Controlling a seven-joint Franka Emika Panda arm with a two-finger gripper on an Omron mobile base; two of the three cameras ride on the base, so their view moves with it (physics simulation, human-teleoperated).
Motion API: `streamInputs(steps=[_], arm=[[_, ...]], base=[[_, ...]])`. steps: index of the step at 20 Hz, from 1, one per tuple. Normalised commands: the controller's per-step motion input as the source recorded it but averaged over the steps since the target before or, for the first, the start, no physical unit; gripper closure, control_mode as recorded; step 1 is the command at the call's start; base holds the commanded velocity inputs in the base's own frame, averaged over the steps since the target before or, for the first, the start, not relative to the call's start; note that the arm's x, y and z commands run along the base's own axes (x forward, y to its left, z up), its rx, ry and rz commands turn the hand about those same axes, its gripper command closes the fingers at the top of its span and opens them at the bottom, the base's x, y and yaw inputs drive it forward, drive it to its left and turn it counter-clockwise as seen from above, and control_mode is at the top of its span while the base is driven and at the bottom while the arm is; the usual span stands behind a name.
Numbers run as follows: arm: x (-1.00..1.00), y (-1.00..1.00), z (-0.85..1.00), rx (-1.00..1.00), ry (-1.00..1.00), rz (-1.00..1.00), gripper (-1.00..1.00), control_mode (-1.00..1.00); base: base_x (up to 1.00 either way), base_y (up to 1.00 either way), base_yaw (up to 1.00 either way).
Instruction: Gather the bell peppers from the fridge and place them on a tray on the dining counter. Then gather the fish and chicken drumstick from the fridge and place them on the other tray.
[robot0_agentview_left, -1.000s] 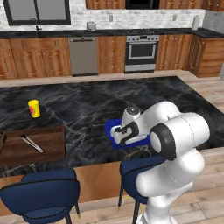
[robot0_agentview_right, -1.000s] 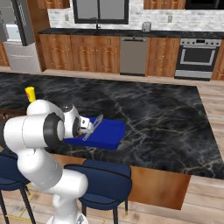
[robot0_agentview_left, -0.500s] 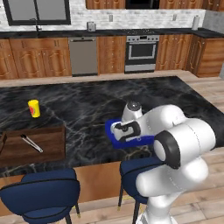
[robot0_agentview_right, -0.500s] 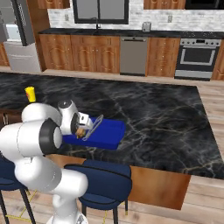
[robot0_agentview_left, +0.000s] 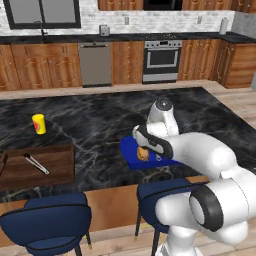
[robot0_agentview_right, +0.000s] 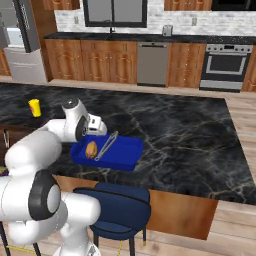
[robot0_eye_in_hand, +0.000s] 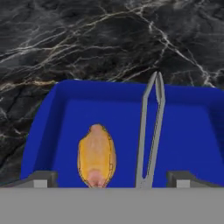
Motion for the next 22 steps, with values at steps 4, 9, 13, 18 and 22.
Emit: streamInputs(steps=[4, 9, 13, 18, 22], arm=[[-0.56, -0.15, 1.0, 0.0, -0.12, 0.0, -1.0, -1.0], [-0.66, -0.09, 1.0, 0.0, -0.15, 0.0, -1.0, -1.0], [-0.96, -0.16, 1.0, -0.01, -0.2, 0.0, -1.0, -1.0], [-1.0, -0.25, 1.0, 0.0, -0.22, 0.0, -1.0, -1.0], [-0.71, -0.06, 0.57, 0.0, -0.19, 0.0, -1.0, -1.0]], base=[[0.0, 0.0, 0.0], [0.0, 0.0, 0.0], [0.0, 0.0, 0.0], [0.0, 0.0, 0.0], [0.0, 0.0, 0.0]])
